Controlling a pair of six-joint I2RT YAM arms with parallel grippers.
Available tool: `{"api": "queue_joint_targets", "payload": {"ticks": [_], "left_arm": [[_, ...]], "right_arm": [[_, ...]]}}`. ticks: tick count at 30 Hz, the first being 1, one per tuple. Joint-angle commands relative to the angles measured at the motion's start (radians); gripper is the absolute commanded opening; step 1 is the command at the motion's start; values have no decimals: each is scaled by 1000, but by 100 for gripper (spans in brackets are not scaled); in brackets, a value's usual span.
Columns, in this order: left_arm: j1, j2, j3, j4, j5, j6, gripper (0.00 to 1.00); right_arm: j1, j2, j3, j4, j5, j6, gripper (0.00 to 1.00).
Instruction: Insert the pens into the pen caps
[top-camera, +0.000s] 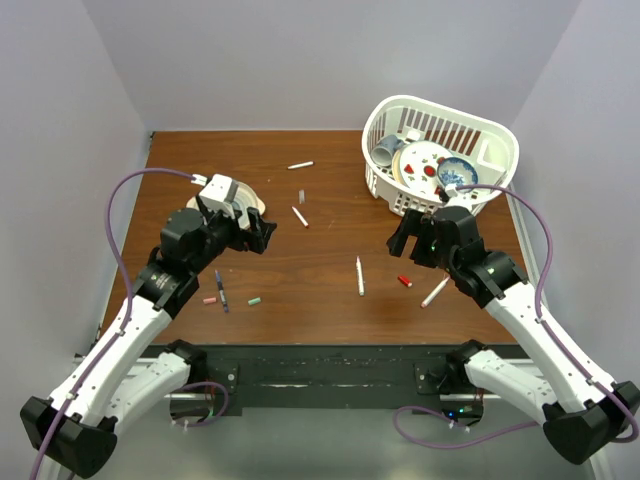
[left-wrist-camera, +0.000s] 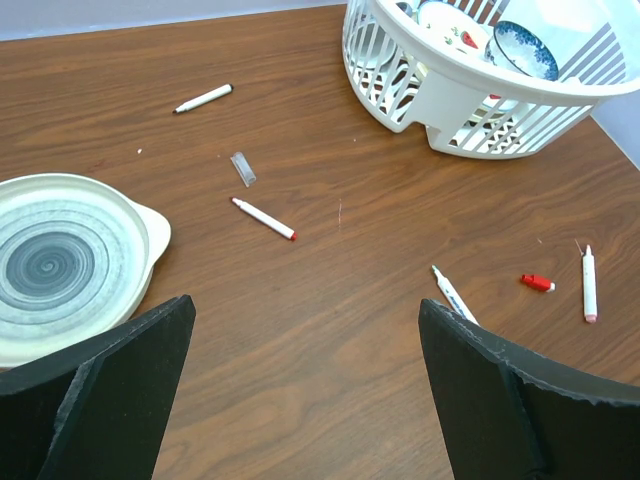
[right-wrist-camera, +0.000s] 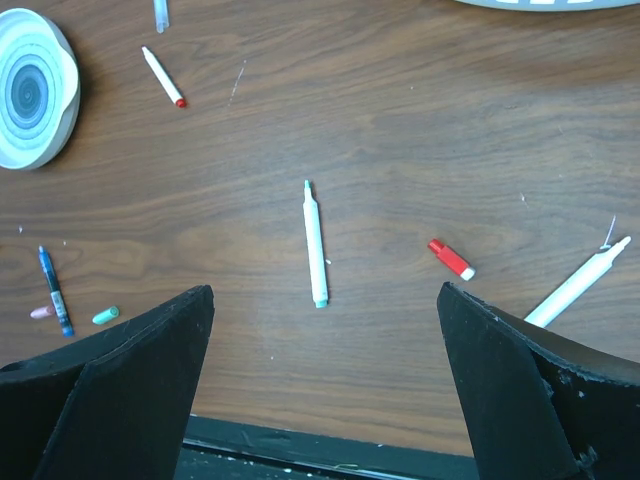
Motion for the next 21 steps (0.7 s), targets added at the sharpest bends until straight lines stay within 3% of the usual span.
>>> {"api": "queue_joint_targets", "payload": {"ticks": [1,6,10,11,12,17,21], "left_arm": [[-6,-14,38,17,-11,-6,99],[-6,-13,38,14,-29,-8,99],[-6,-13,39,9,-47,-12,99],[-6,-10,38,8,-53,-14,99],[-6,-8,42,3,-63,-15,98],[-6,-20,45,-8,-72,-11,98],[-7,-40,39,-3,-72,-11,98]], "right_arm": [[-2,13,40,-7,28,16,99],[-1,51,49,-45,30,-7,97],[-2,112,2,-15,-125,-28,82],[-1,126,-12,17,-166,-19,71],[-1,143,-33,31,-209,-8,67],[50,304,-47,68,-194,-4,47],[68,388,-52,111,-168,-5,44]]}}
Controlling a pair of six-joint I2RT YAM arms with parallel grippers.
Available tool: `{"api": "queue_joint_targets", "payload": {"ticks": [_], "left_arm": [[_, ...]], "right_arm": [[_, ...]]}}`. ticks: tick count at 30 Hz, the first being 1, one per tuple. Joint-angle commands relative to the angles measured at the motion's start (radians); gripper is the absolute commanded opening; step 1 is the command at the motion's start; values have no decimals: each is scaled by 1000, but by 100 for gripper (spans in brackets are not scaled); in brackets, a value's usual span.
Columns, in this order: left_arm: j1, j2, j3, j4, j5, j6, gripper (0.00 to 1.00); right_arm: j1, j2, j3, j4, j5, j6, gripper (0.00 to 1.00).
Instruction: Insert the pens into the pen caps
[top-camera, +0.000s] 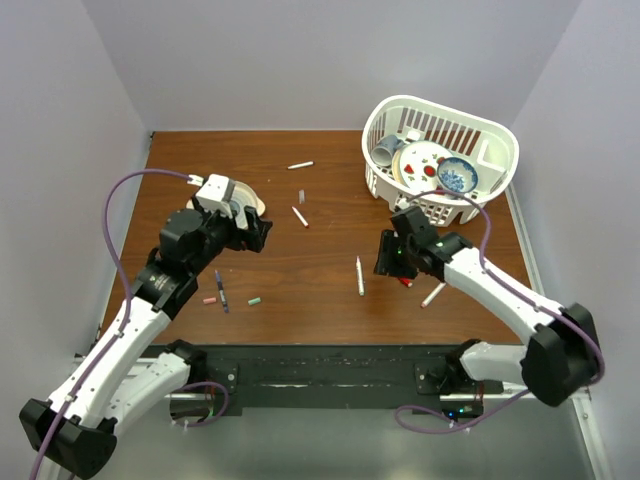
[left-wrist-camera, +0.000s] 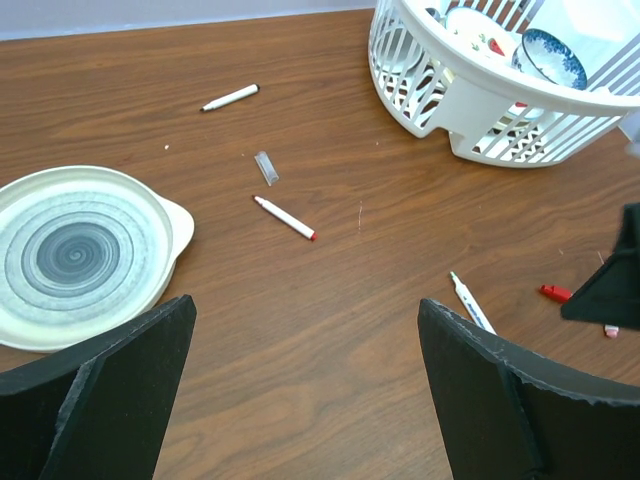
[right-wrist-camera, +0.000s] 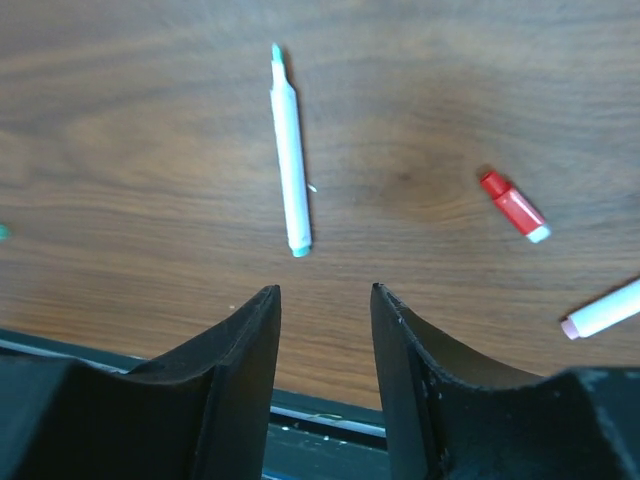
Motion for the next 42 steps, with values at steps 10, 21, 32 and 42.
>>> {"api": "queue_joint_targets", "payload": {"ticks": [10,21,32,42], "left_arm": [[-7,-41,34,21,4,-11,98],[-6,-47,34,23,7,-9,98],[-6,-37,25,30,30,-18,93],[-7,111,-118,143,288,-426,81]], "right_arm": [[77,208,8,159,-13,13,40],[133,325,29,176,49,-7,36],[184,376,29,113,176,-48,1],[198,147,-130,437,-80,59,0]]}}
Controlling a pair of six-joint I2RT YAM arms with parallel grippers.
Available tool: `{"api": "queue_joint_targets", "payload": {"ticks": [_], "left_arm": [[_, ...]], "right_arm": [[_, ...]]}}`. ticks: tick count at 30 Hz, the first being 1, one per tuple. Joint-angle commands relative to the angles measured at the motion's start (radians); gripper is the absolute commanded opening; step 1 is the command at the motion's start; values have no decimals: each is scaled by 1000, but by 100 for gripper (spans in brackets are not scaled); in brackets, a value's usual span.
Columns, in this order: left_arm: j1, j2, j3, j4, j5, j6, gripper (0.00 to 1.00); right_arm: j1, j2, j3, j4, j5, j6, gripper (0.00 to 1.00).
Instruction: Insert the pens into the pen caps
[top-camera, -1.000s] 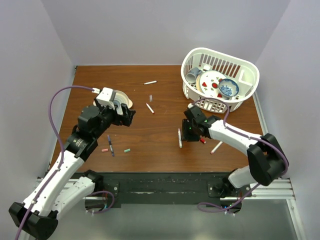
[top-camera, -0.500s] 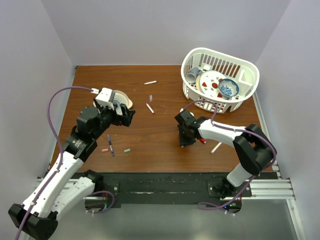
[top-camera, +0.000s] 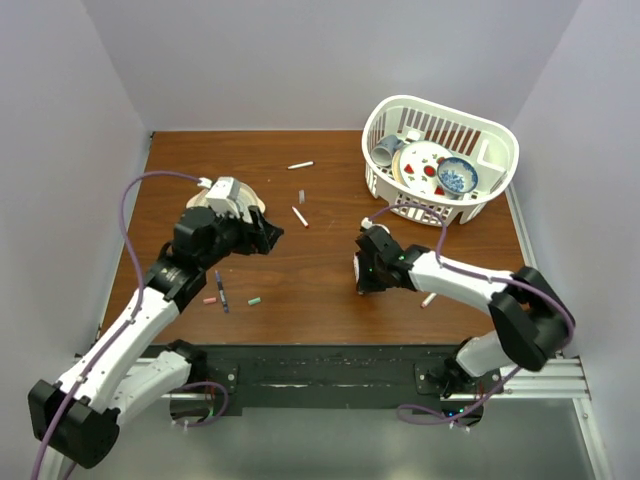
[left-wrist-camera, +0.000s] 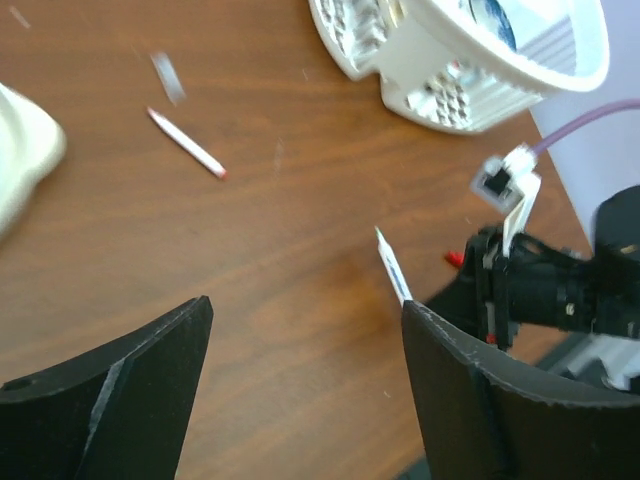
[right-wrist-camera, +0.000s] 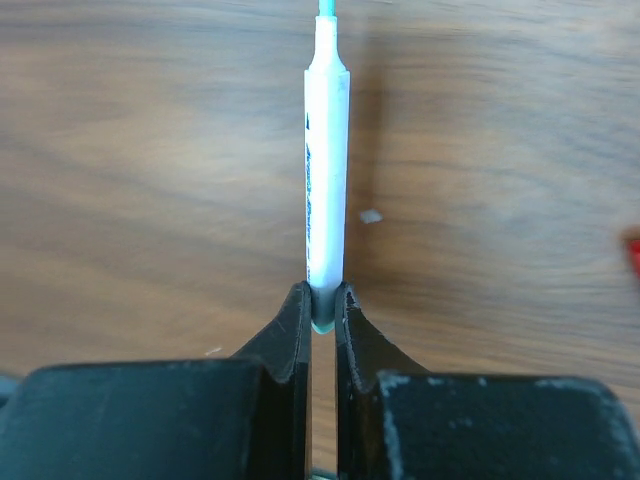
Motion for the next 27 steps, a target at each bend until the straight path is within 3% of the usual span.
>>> {"api": "queue_joint_targets", "payload": {"ticks": [1,4,16,27], "left_arm": [[-7,46,-139,231,218,-228,79],[-9,95,-200,368,258,-306,79],[-79,292,-233,555,320,-369,75],[-121,330,-242,532,270,-349,65]], "right_arm": [[16,-100,-61,215,-150,98,0],[42,-147,-82,267,-179,136,0],[191,-193,-49,328,-182,201,0],[231,-201,-33,338,-153,211,0]]}}
